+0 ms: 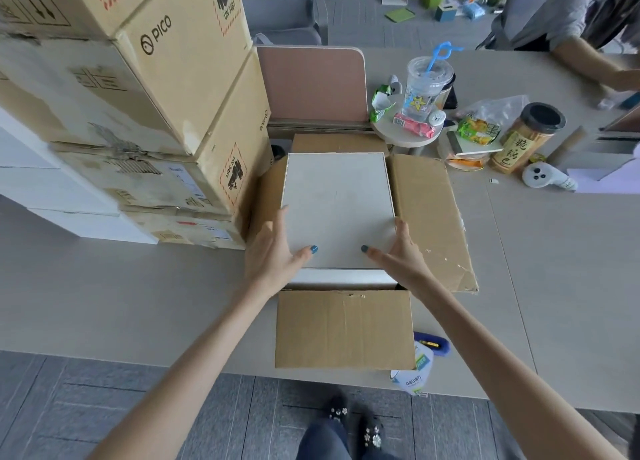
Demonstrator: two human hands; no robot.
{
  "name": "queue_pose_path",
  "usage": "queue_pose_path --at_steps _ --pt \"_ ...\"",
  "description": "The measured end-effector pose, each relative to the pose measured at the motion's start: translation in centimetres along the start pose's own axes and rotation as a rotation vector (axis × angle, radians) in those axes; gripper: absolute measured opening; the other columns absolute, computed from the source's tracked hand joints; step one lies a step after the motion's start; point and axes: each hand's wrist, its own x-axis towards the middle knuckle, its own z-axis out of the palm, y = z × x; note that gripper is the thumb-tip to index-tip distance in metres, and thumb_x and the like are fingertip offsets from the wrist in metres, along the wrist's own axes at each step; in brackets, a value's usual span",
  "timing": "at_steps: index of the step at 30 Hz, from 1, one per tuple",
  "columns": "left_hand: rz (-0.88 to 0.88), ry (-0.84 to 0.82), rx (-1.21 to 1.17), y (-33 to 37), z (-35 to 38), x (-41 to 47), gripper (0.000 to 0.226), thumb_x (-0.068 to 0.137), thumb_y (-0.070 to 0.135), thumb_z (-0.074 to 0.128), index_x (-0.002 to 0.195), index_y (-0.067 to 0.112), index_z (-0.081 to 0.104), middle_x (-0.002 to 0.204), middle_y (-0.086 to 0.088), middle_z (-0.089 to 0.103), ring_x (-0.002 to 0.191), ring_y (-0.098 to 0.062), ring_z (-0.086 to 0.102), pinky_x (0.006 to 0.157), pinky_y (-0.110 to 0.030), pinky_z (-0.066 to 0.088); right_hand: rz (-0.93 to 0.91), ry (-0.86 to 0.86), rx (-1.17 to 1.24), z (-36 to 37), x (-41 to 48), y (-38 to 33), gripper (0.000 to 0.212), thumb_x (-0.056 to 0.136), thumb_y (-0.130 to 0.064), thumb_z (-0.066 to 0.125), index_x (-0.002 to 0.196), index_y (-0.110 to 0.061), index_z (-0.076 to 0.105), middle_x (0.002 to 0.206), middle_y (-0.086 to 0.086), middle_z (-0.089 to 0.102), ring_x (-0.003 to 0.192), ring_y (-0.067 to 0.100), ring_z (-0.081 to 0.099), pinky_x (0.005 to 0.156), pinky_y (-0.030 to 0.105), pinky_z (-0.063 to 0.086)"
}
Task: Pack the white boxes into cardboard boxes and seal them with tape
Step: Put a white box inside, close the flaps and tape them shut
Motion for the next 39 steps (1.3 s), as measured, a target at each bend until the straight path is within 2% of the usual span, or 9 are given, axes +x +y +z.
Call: queue_pose_path --at_steps 6,9,13,18,22,27,30,33,39 --pt "0.023 -0.005 0.313 1.4 1.9 -1.1 0.052 0.093 0.032 0.063 0.138 0.026 0.038 0.114 -0.008 0.054 0.113 -0.029 0.047 0.075 -0.036 0.031 -0.018 -0.023 -0.157 1.7 0.0 1.0 0.092 0.089 -0.027 0.069 0.155 -0.023 0.004 0.147 0.013 0.027 0.128 0.035 0.042 0.102 0.041 0.037" --pt "0.057 -0.026 0.35 1.6 3.1 -1.3 0.05 0.094 0.023 0.062 0.138 0.021 0.039 0.125 -0.007 0.051 0.119 -0.029 0.045 0.075 -0.037 0.034 -0.024 -0.056 -0.184 2.8 -0.2 1.4 0.086 0.088 -0.026 0.069 0.152 -0.03 0.012 0.143 0.011 0.025 0.127 0.035 0.042 0.101 0.044 0.041" --pt "0.09 -0.073 0.408 2.0 4.0 -1.3 0.05 0.096 0.028 0.058 0.141 0.02 0.039 0.157 -0.011 0.028 0.133 -0.032 0.039 0.094 -0.046 0.045 -0.056 0.021 -0.304 2.9 -0.1 1.3 0.088 0.086 -0.023 0.072 0.152 -0.021 0.014 0.154 0.005 0.015 0.137 0.029 0.031 0.094 0.044 0.044" --pt "0.262 -0.047 0.325 -0.7 2.3 -1.1 0.035 0.094 0.02 0.062 0.128 0.013 0.056 0.135 -0.003 0.057 0.128 -0.024 0.051 0.093 -0.042 0.051 -0.182 0.02 -0.436 1.6 -0.2 1.8 0.071 0.09 -0.018 0.067 0.147 -0.012 0.026 0.156 0.006 0.017 0.138 0.03 0.031 0.089 0.042 0.049" --pt "0.474 -0.041 0.328 -2.9 1.1 -2.4 0.042 0.094 0.011 0.059 0.136 0.014 0.055 0.148 -0.007 0.048 0.138 -0.023 0.043 0.104 -0.04 0.048 -0.358 -0.013 -0.616 0.7 -1.6 3.2 0.054 0.094 -0.004 0.052 0.145 -0.011 0.035 0.157 0.008 0.022 0.142 0.028 0.027 0.083 0.042 0.053" --pt "0.667 -0.003 0.464 -5.2 0.2 -5.1 0.071 0.079 -0.013 0.057 0.145 0.012 0.047 0.156 -0.01 0.038 0.144 -0.024 0.034 0.117 -0.045 0.031 -0.633 -0.042 -0.765 -1.1 -3.3 6.0 0.076 0.07 0.021 0.045 0.14 -0.008 0.046 0.151 0.007 0.037 0.142 0.026 0.031 0.063 0.031 0.055" --pt "0.734 -0.077 0.617 -7.0 0.4 -6.6 0.095 0.067 -0.019 0.056 0.153 0.016 0.032 0.161 -0.008 0.025 0.149 -0.022 0.024 0.12 -0.047 0.024 -0.798 -0.028 -0.814 -1.8 -4.3 7.0 0.085 0.05 0.022 0.059 0.13 -0.003 0.057 0.138 0.012 0.054 0.129 0.032 0.052 0.084 0.034 0.055" --pt "0.791 -0.16 0.735 -8.3 0.7 -7.8 0.108 0.069 -0.022 0.049 0.158 0.027 0.012 0.165 -0.003 0.011 0.152 -0.02 0.013 0.122 -0.046 0.016 -0.871 -0.104 -0.895 -2.1 -5.0 8.5 0.083 0.06 0.01 0.057 0.14 -0.006 0.049 0.147 0.011 0.048 0.134 0.027 0.048 0.111 0.042 0.041" --pt "0.855 -0.15 0.72 -8.4 -1.3 -8.2 0.109 0.061 -0.029 0.051 0.155 0.021 0.028 0.157 -0.003 0.035 0.144 -0.019 0.035 0.118 -0.047 0.029 -1.039 -0.067 -0.905 -4.1 -5.3 10.1 0.057 0.085 0.004 0.042 0.141 -0.005 0.05 0.143 0.008 0.053 0.13 0.023 0.053 0.111 0.039 0.039"
